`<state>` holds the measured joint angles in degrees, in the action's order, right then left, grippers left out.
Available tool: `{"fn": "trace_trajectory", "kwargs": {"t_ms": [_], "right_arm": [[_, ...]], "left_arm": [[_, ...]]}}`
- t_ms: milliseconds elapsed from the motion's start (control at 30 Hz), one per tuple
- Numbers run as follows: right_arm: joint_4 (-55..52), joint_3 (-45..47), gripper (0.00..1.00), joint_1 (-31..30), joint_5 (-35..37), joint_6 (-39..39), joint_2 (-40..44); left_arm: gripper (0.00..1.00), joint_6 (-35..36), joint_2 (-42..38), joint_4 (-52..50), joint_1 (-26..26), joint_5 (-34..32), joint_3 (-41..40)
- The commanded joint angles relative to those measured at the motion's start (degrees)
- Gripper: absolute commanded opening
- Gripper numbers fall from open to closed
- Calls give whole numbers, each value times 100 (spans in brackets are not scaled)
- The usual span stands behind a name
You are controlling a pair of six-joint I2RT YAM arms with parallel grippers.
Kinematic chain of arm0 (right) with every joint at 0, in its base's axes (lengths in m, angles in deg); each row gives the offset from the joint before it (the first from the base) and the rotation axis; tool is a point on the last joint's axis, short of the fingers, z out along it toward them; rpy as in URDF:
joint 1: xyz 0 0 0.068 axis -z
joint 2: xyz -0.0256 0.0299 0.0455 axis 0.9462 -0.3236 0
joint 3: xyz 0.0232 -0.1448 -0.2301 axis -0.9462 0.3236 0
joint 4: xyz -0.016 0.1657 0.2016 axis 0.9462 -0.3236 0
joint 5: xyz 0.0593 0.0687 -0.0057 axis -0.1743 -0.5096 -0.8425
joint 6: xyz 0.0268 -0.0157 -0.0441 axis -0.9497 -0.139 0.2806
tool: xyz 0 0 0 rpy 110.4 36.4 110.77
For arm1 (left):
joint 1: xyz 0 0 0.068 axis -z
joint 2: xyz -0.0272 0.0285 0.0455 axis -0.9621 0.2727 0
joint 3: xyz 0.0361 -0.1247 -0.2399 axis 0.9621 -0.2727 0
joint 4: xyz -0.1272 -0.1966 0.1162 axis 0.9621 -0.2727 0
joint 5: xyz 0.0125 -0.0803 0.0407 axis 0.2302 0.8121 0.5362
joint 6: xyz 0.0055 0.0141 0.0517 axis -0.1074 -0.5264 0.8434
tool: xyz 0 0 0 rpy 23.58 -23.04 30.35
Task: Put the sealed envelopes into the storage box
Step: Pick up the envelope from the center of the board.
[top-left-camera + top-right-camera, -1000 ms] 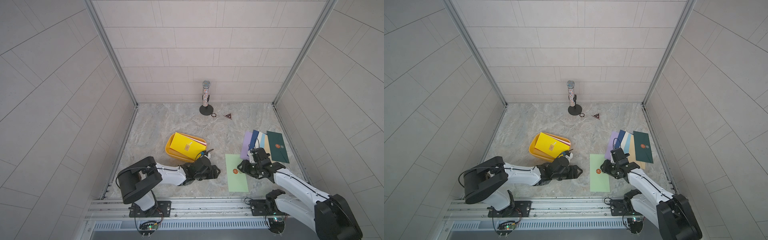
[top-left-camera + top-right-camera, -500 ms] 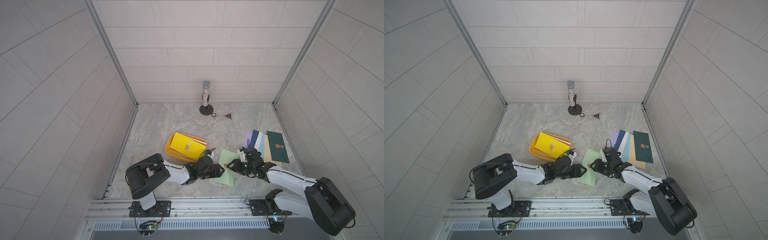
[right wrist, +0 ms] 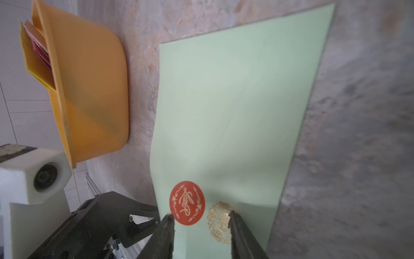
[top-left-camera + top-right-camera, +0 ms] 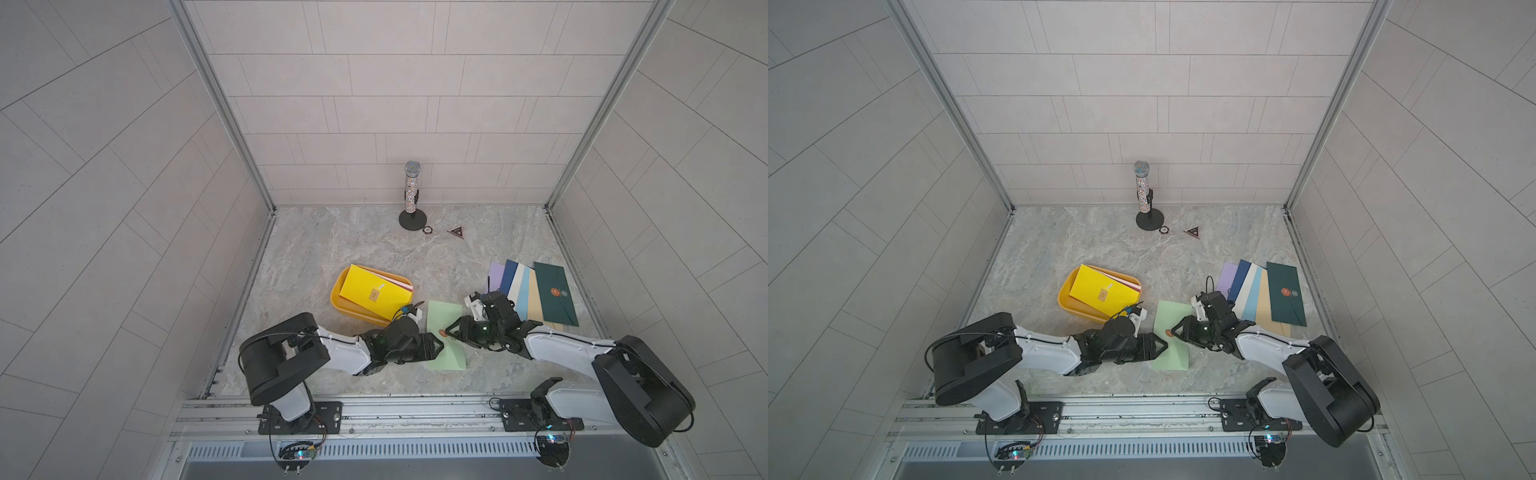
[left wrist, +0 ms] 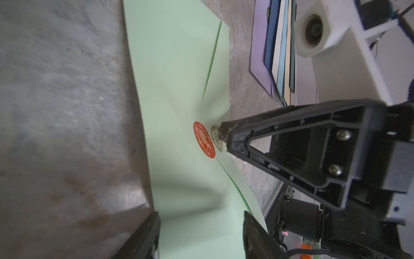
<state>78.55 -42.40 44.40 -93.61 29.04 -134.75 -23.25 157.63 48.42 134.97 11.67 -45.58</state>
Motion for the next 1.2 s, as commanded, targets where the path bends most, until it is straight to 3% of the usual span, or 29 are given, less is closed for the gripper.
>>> {"fn": "trace_trajectory", "kwargs": {"t_ms": [0,167,333,600,900,1167], "right_arm": [[-561,-123,44,-156,-472,185,-177],[-1599,-611,46,-72,-162,952,205],[-2275,-750,48,461,194,1184,541],[-3187,-443,50,563,784,1021,1020],[-3090,251,50,401,236,425,1622],[-1157,834,50,209,-858,-612,1008]], "left_arm": [[64,-61,-64,-1060,55,-123,-268],[64,51,-618,-2192,60,-548,-160],[65,319,-889,-3031,55,-813,137],[65,503,-573,-3119,55,-714,554],[64,374,107,-2464,142,-388,640],[64,241,310,-2222,329,-337,649]]}}
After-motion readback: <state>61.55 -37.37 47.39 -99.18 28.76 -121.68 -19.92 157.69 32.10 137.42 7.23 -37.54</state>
